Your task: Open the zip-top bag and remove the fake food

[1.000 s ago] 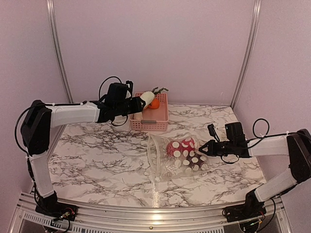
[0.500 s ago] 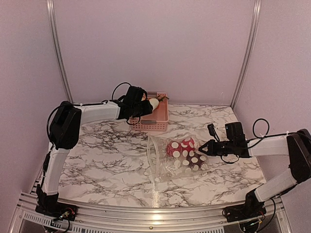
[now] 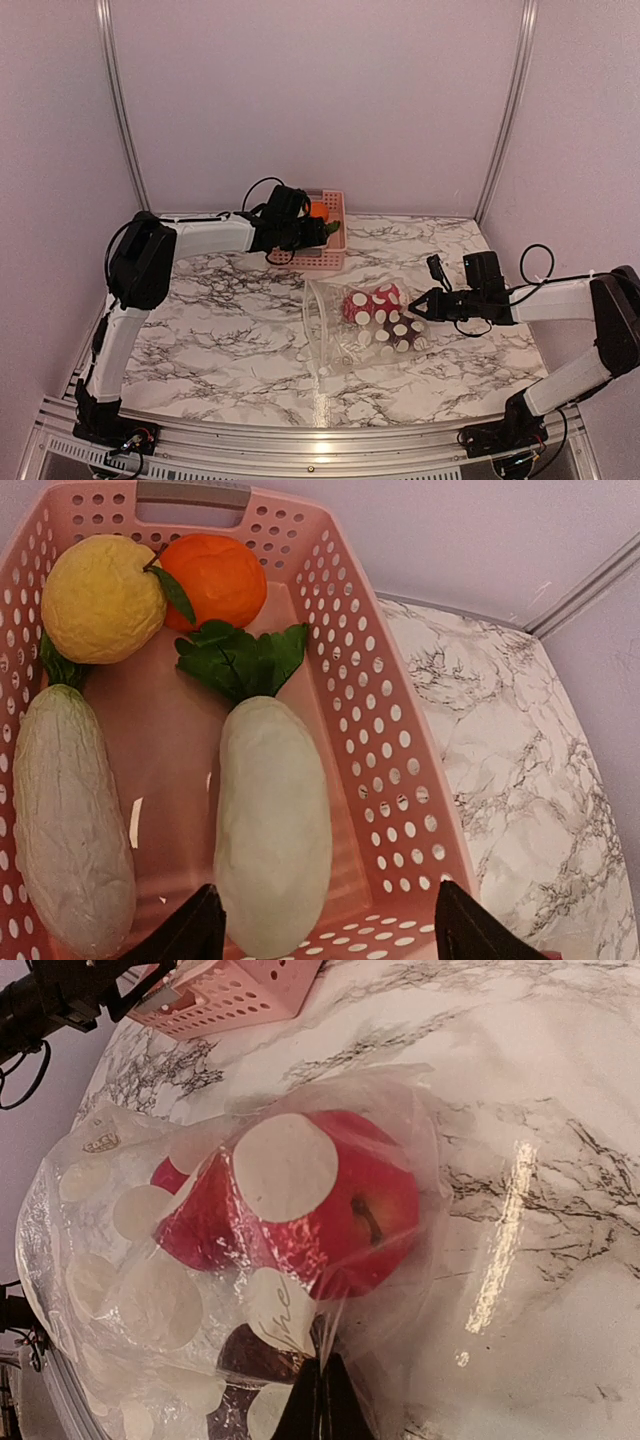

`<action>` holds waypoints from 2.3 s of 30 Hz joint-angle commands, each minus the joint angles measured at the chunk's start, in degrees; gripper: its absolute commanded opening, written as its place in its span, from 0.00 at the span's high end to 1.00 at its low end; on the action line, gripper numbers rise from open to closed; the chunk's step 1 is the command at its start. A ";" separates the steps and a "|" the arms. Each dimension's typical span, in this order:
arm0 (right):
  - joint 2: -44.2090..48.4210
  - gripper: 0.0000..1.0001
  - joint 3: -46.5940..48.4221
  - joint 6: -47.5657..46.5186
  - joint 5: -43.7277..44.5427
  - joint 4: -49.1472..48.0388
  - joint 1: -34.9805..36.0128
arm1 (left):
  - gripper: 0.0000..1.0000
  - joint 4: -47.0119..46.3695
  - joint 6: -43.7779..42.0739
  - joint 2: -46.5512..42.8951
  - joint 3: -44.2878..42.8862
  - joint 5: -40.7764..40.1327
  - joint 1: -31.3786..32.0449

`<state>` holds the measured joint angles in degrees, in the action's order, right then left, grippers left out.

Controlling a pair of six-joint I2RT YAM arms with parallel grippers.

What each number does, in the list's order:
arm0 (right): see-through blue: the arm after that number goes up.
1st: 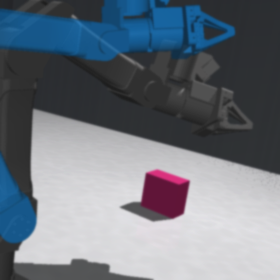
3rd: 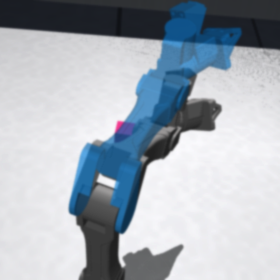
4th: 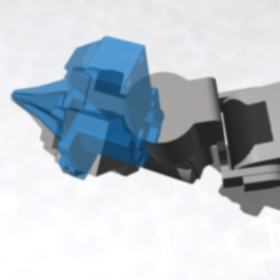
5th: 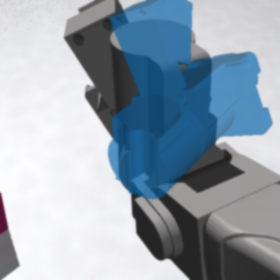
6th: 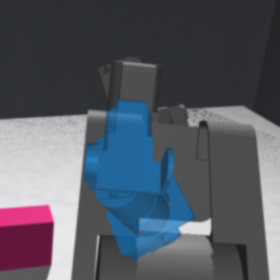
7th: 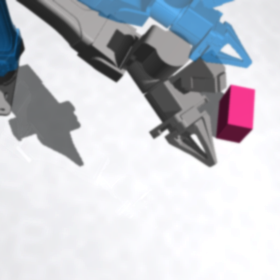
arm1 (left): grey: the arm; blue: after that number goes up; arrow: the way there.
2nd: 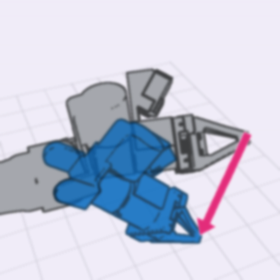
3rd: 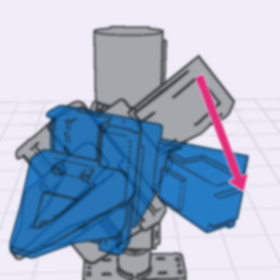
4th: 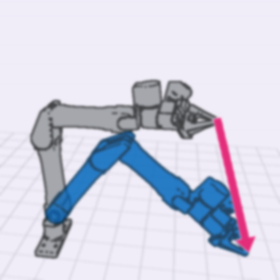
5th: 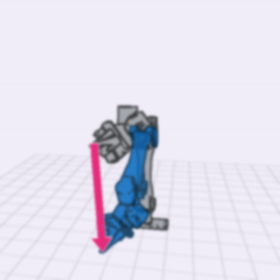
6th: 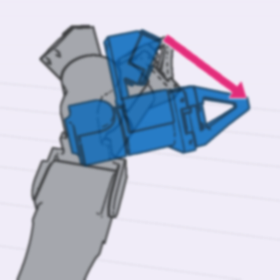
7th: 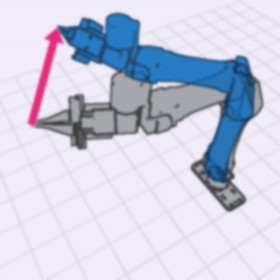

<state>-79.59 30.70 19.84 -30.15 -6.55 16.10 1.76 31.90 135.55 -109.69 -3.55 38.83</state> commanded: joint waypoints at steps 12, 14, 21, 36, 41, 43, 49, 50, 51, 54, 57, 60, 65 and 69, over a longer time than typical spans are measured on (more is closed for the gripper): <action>-0.09 1.00 0.08 -0.59 -1.14 -0.29 -0.62 | 0.01 -22.45 -5.61 -26.68 32.23 7.66 -1.56; 0.09 1.00 -0.17 -0.57 -1.20 -0.30 -0.67 | 0.01 -23.87 -5.84 -29.70 36.34 8.71 -1.56; 0.30 1.00 -0.62 -0.34 -2.23 -0.71 -0.61 | 0.01 -31.61 -5.41 -39.10 52.86 16.72 -1.56; -1.17 1.00 -2.12 1.81 -4.41 -3.64 0.30 | 0.23 -39.71 -5.54 -31.83 65.84 22.41 4.28; -2.33 1.00 -2.16 2.45 -4.26 -4.39 1.95 | 0.39 -42.98 -4.12 -26.35 63.04 23.89 7.13; -2.78 1.00 -2.09 2.90 -4.05 -4.91 2.89 | 0.42 -45.06 -2.77 -24.32 62.14 24.80 7.75; -4.49 1.00 -1.49 3.98 -3.82 -6.39 5.73 | 0.44 -47.85 -1.23 -20.06 58.71 26.18 8.61; -4.86 1.00 -1.32 4.25 -3.97 -6.72 6.23 | 0.44 -48.08 -1.23 -19.51 58.16 26.25 8.56; -5.20 1.00 -0.99 4.57 -4.20 -7.00 6.69 | 0.44 -48.43 -1.16 -18.99 57.62 26.53 8.66; -6.04 1.00 -0.20 5.39 -5.44 -8.19 8.44 | 0.43 -49.59 -1.06 -17.62 56.18 27.06 8.67; -6.40 1.00 0.57 6.14 -7.27 -9.07 9.80 | 0.37 -51.88 -0.47 -17.10 56.02 27.95 8.67; -5.84 1.00 1.18 6.14 -8.82 -9.39 11.01 | 0.30 -53.07 -0.50 -17.09 56.32 28.26 8.76; -5.92 1.00 1.25 4.97 -8.74 -8.92 11.06 | 0.22 -50.85 -2.12 -15.86 54.55 27.52 8.97; -7.81 1.00 1.14 5.17 -8.57 -9.63 11.01 | 0.17 -47.31 -3.95 -14.74 52.16 25.08 9.54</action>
<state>-85.65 30.17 25.30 -38.13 -14.61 26.63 -48.75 30.39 118.85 -54.85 23.44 47.66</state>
